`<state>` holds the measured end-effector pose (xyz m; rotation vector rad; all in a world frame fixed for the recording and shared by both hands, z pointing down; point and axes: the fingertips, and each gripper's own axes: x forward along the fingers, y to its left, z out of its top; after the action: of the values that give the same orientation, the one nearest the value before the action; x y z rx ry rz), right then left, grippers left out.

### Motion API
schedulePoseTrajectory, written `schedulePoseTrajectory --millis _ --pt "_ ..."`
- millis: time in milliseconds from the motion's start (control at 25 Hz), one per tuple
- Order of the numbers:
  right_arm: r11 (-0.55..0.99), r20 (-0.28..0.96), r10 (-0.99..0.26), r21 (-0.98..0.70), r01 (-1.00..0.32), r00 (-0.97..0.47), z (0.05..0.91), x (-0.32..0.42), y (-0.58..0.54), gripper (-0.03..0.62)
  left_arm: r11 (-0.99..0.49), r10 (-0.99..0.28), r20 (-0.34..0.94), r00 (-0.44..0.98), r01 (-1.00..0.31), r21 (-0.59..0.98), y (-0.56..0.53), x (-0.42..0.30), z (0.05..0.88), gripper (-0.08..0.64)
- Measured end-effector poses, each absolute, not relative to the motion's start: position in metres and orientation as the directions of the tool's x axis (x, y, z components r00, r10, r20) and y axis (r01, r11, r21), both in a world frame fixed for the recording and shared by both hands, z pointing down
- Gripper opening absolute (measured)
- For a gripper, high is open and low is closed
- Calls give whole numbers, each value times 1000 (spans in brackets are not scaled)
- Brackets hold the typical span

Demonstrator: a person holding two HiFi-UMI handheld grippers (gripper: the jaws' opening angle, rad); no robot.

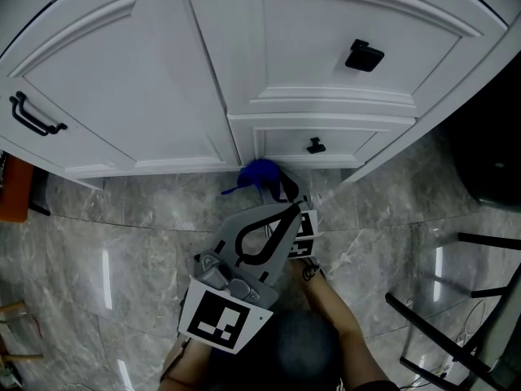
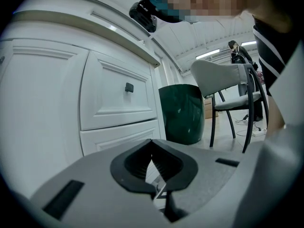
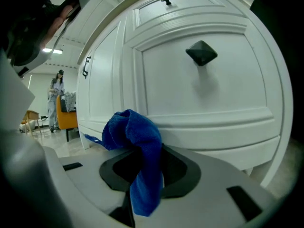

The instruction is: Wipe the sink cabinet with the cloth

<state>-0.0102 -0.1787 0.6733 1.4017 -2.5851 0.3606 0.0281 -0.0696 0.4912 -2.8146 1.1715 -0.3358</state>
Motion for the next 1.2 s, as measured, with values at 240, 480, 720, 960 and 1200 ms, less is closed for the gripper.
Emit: schedulePoseTrajectory --millis 240,480,720,960,1200 --pt "501 270 -815 -118 -857 -513 674 0 -180 115 -713 -701 173 692 -684 -153 -72 34 494 5" --pt "481 280 -828 -88 -872 -485 684 22 -182 115 -690 -722 115 682 -722 -52 -88 29 494 5" --pt "490 241 -841 -45 -871 -485 671 48 -185 115 -599 -774 106 624 -776 198 -113 15 512 5" --pt "490 177 -865 89 -867 -470 652 67 -184 115 -558 -794 124 596 -794 241 -130 18 526 5" --pt "485 136 -871 103 -868 -471 646 75 -185 115 -582 -780 119 614 -782 221 -130 27 526 5"
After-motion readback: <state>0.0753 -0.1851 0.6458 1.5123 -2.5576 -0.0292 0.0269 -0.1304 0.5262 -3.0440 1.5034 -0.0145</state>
